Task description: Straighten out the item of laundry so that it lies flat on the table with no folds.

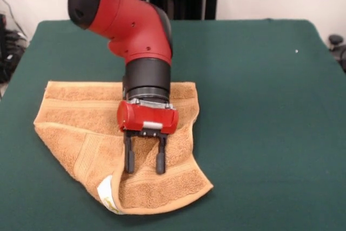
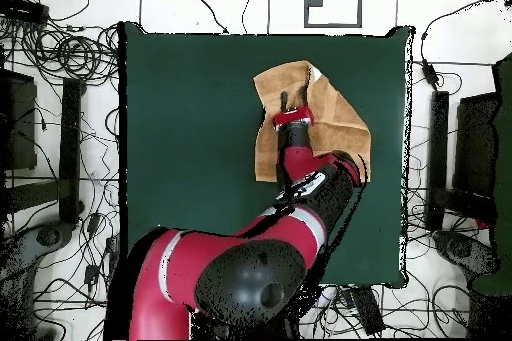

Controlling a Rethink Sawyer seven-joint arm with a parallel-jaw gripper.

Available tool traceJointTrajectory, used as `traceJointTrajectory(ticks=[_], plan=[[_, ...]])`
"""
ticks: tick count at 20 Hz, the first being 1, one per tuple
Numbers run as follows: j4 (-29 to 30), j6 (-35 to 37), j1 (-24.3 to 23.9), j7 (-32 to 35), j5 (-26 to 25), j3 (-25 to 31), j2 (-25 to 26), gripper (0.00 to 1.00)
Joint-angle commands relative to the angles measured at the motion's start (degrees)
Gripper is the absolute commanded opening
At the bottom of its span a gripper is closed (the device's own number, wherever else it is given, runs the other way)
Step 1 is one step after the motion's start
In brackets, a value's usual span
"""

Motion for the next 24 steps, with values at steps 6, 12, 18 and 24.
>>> traceJointTrajectory(ticks=[6, 12, 18, 24], plan=[[-1.7, 18.6, -6.7, 15.9, -9.6, 19.9, 0.5, 1.0], [-1.3, 19.0, -8.1, 13.2, -9.3, 21.7, 0.2, 1.0], [1.2, 16.7, -6.2, 7.6, 0.4, 18.2, 0.9, 1.0], [9.3, 4.9, 0.5, 0.6, 23.2, 10.1, 2.7, 1.0]])
